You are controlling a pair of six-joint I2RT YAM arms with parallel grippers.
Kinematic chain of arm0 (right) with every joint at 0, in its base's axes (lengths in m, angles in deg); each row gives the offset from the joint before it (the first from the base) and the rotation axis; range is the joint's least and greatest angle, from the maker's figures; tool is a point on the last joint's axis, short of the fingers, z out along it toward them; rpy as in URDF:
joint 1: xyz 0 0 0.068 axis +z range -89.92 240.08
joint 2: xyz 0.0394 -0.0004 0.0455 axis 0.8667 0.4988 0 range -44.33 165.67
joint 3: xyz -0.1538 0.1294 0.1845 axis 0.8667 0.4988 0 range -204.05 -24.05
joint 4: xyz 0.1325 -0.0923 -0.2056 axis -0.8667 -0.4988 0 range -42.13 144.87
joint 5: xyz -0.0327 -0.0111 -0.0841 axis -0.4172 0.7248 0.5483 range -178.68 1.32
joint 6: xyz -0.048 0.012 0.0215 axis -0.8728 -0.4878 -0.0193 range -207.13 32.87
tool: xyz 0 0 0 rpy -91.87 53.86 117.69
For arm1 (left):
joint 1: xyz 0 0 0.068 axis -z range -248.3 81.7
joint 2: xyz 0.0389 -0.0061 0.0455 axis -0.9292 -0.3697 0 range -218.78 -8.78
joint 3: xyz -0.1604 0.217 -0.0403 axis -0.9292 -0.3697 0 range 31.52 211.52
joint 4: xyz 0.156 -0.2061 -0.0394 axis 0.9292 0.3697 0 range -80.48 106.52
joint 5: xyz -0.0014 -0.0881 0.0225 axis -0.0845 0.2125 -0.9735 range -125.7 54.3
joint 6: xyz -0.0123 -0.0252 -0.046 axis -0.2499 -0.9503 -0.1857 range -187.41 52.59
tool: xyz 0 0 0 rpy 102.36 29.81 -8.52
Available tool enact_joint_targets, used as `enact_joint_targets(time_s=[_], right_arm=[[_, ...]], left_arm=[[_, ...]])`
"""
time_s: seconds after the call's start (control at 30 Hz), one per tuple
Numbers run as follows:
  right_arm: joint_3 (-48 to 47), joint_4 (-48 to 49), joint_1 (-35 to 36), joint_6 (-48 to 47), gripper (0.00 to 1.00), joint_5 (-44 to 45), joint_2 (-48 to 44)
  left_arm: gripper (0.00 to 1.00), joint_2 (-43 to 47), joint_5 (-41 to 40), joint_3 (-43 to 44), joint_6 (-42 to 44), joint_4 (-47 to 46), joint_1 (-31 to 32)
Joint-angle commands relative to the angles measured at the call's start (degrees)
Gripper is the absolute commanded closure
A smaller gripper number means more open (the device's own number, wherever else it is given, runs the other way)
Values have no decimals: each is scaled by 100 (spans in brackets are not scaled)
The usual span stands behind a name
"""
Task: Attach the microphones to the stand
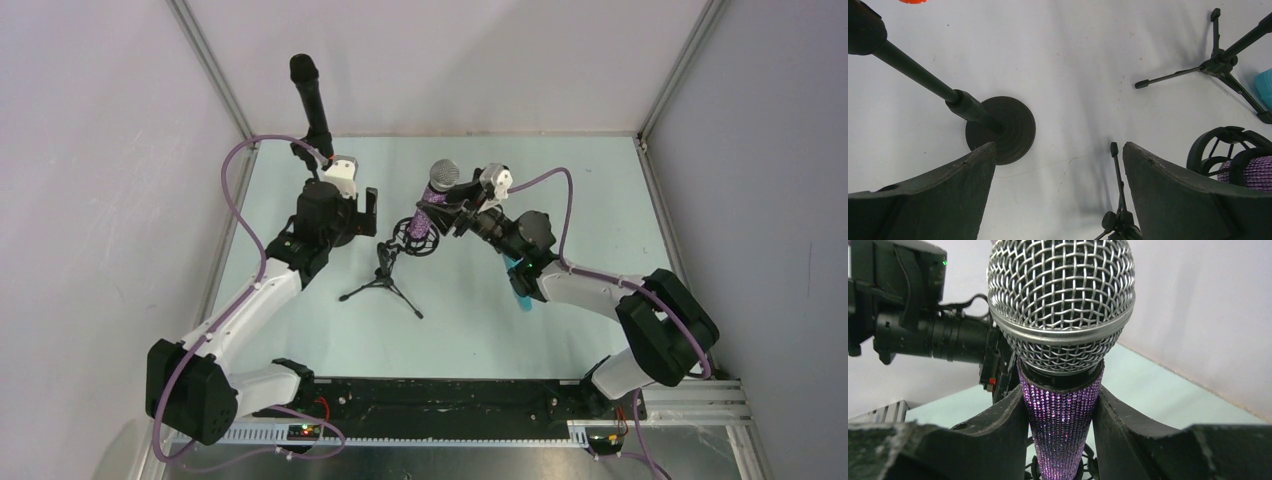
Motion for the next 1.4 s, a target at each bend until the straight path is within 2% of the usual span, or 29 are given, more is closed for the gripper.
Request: enact_joint_targets(time_s=[0.0,1.37], right_arm=[[-168,-172,41,-316,100,136,-9],[-470,-1076,497,-411,100,223,611]], left_arm=[[0,26,37,0,41,-179,-40],[0,63,175,22,41,-189,-38]])
